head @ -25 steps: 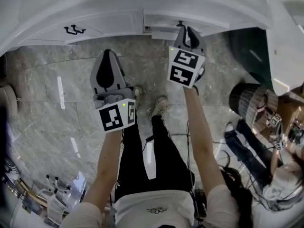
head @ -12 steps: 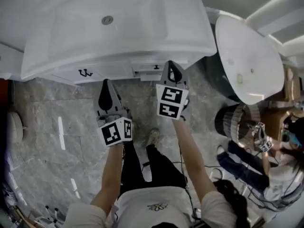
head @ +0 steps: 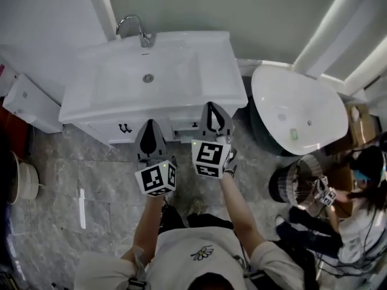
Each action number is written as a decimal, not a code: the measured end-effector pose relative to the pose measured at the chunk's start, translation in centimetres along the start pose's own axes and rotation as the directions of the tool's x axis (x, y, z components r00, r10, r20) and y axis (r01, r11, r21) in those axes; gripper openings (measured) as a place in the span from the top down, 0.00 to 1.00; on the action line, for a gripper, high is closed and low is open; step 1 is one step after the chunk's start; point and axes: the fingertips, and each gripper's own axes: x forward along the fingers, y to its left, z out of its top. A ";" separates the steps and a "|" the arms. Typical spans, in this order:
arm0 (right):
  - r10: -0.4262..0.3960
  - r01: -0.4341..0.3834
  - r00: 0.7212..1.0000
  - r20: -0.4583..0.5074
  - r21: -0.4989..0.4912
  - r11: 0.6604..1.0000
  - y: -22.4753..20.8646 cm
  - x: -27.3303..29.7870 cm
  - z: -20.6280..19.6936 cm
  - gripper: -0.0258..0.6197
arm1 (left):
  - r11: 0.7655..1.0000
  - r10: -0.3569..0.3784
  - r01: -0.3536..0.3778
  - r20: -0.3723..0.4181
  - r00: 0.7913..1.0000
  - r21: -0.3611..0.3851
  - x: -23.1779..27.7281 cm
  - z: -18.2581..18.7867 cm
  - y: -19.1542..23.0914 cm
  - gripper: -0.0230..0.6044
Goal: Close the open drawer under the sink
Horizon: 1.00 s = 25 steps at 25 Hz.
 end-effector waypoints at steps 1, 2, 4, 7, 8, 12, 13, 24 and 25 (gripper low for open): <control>0.000 0.001 1.000 0.020 -0.014 1.000 0.0 -1.1 0.9 0.91 | 1.000 -0.004 0.004 0.009 1.000 -0.015 -0.7 0.9 -0.5 0.93; 0.001 0.000 0.999 0.037 -0.025 1.000 0.1 -2.1 1.5 0.91 | 1.000 -0.004 0.004 0.016 1.000 -0.028 -1.3 1.6 -0.9 0.93; 0.019 -0.019 0.998 0.052 -0.011 1.000 0.4 -3.8 2.4 0.91 | 0.999 0.002 -0.001 0.028 1.000 -0.041 -2.3 2.9 -1.5 0.93; 0.083 -0.088 0.996 0.045 0.108 0.990 0.8 -5.4 2.4 0.91 | 0.999 -0.033 0.032 0.041 0.999 0.024 -3.4 3.8 -2.7 0.93; 0.099 -0.104 0.994 0.045 0.140 0.985 0.8 -5.9 2.1 0.91 | 0.997 -0.057 0.054 0.046 0.997 0.064 -3.9 3.9 -3.3 0.93; 0.115 -0.122 0.992 0.053 0.153 0.981 0.4 -8.4 1.0 0.91 | 0.992 -0.082 0.076 0.047 0.996 0.104 -5.6 4.2 -4.0 0.93; 0.109 -0.116 0.993 0.055 0.150 0.982 0.1 -8.9 0.8 0.91 | 0.992 -0.081 0.076 0.045 0.996 0.105 -5.7 4.2 -4.0 0.93; 0.072 -0.081 0.996 0.055 0.182 0.980 -0.7 -10.1 -0.1 0.91 | 0.984 -0.134 0.119 0.109 0.985 0.134 -4.2 6.2 -5.5 0.93; 0.072 -0.081 0.996 0.054 0.183 0.980 -0.6 -10.2 -0.1 0.91 | 0.983 -0.142 0.127 0.111 0.984 0.134 -4.3 6.2 -5.7 0.93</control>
